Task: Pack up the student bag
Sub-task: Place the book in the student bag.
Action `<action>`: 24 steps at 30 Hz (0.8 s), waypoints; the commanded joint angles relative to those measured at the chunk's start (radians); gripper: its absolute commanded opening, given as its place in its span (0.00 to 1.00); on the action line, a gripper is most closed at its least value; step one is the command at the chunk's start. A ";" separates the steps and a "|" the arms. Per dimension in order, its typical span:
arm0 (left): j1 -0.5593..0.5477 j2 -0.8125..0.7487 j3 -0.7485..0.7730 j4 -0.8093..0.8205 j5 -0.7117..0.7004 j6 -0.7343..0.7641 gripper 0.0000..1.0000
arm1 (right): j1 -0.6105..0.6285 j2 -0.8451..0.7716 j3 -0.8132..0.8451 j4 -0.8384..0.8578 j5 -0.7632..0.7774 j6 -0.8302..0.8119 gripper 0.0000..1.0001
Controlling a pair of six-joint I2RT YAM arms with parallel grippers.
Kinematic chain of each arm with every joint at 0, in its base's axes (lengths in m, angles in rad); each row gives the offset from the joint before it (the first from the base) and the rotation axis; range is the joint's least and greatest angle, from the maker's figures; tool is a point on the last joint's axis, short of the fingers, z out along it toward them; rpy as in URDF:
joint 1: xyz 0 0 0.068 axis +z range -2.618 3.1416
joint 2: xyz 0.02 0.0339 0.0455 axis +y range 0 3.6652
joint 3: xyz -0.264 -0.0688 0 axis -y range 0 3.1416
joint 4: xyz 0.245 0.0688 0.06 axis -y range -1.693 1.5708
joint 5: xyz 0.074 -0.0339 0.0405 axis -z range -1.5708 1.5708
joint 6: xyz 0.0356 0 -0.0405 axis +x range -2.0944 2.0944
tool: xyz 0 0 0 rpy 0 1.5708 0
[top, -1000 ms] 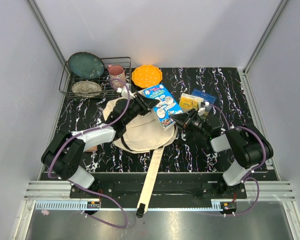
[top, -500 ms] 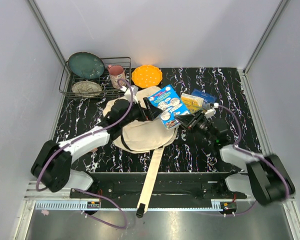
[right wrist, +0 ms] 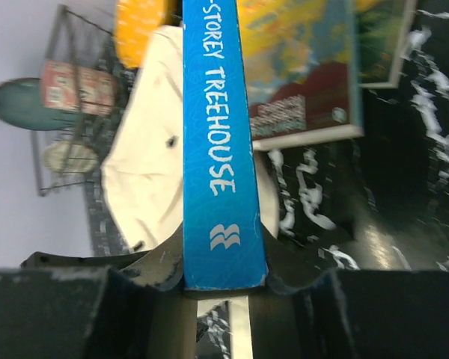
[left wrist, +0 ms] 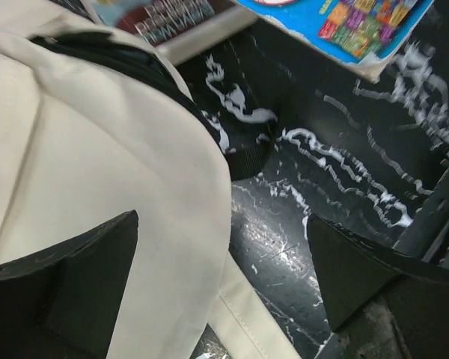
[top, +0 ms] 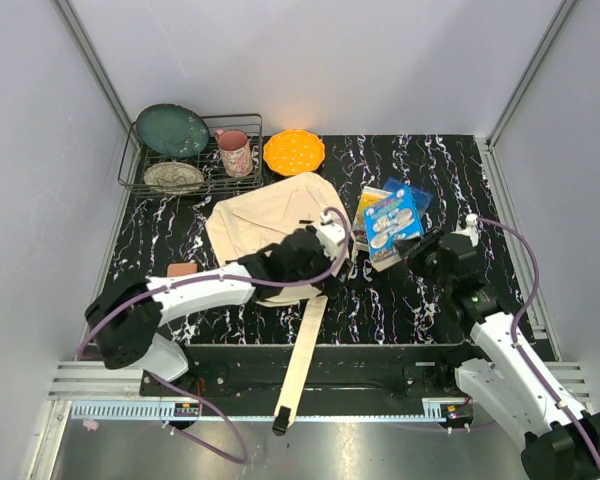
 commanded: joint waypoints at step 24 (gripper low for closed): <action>-0.102 0.305 0.219 -0.194 -0.325 0.175 0.29 | -0.005 -0.094 0.121 -0.186 0.066 -0.125 0.00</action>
